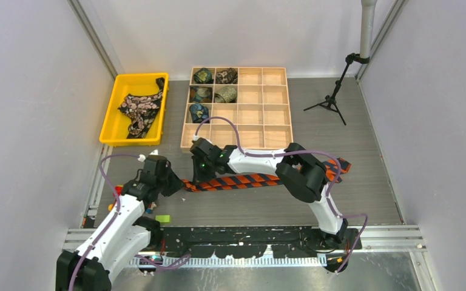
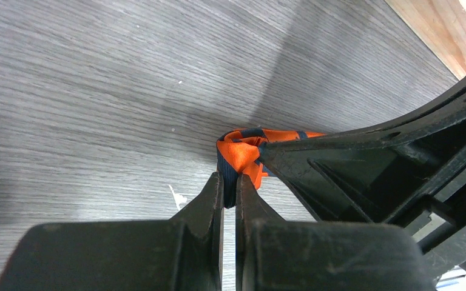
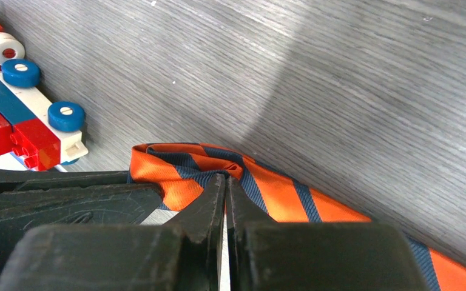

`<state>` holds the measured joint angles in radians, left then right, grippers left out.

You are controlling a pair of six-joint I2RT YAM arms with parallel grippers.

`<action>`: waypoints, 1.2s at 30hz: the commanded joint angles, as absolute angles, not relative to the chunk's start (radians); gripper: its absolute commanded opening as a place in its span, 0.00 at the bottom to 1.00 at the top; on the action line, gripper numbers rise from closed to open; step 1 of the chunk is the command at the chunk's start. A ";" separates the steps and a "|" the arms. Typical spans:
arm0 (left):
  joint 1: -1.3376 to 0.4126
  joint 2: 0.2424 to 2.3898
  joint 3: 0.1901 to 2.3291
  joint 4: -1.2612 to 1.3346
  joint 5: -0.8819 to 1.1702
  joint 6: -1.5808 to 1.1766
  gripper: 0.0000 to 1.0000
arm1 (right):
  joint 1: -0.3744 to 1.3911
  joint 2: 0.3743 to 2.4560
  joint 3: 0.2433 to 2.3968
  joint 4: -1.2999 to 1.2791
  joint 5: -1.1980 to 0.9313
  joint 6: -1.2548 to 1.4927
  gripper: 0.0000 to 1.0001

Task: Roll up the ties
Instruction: Roll the tie at the center of the board.

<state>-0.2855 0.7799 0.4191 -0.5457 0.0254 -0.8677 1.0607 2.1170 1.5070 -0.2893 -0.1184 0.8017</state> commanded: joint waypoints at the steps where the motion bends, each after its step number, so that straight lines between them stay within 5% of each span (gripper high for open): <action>1: -0.282 0.770 0.471 -0.552 0.008 -0.836 0.00 | 1.080 2.031 1.515 -0.299 -0.101 0.810 0.09; 36: -0.285 0.830 0.496 -0.513 0.058 -0.781 0.00 | 1.088 2.192 1.637 -0.239 -0.177 0.849 0.08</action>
